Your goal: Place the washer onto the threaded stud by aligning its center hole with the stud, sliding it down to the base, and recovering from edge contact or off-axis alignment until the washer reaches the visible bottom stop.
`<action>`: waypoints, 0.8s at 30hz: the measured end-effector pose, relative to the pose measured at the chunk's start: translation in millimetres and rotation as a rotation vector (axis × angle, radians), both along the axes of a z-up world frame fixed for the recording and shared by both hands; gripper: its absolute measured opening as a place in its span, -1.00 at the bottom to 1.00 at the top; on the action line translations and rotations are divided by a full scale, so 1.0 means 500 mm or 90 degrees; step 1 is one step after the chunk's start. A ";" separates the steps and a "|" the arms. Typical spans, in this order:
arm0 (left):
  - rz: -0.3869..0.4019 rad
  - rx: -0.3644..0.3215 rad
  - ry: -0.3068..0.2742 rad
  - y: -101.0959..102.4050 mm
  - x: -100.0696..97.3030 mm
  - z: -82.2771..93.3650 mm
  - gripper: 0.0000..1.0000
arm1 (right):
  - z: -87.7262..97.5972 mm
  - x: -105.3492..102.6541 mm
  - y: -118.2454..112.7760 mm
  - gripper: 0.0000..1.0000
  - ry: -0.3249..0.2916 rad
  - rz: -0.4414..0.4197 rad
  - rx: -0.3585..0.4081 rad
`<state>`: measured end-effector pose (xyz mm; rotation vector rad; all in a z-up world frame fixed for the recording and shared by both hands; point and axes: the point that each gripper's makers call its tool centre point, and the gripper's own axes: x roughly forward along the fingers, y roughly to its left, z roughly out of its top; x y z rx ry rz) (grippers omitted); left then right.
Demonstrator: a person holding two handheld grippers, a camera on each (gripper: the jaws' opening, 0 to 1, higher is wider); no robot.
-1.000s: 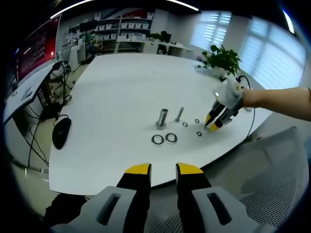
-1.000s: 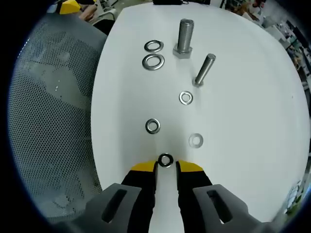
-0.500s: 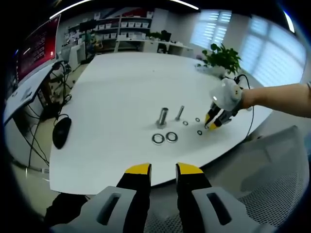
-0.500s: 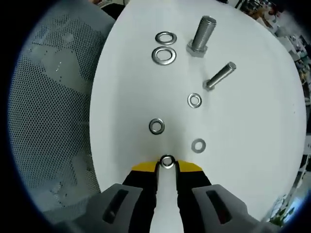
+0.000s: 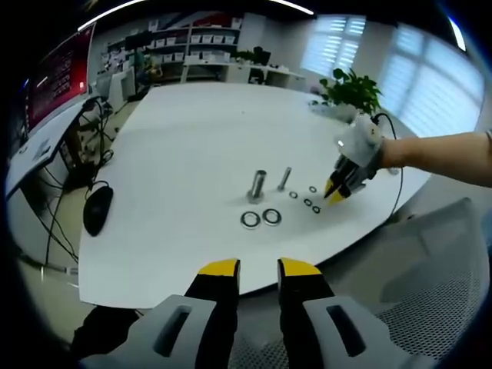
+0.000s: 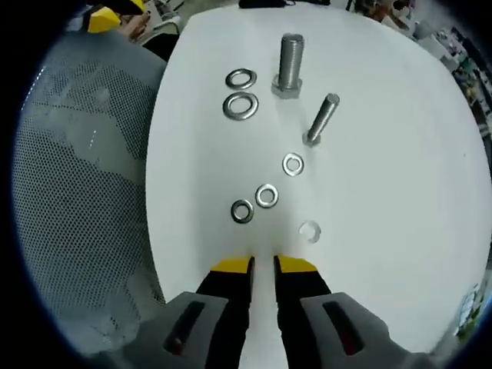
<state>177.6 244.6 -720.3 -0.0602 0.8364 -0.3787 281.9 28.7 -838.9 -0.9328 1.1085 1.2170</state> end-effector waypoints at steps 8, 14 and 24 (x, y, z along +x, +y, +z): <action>0.001 0.000 -0.001 0.000 0.000 0.001 -0.66 | 0.006 -0.024 0.059 -0.62 0.010 0.028 0.031; 0.002 -0.001 -0.002 0.000 0.000 0.001 -0.67 | -0.008 -0.035 0.060 -0.62 0.013 0.045 0.013; 0.001 -0.001 -0.002 0.001 0.001 0.001 -0.67 | -0.011 -0.035 0.059 -0.69 0.003 0.051 0.003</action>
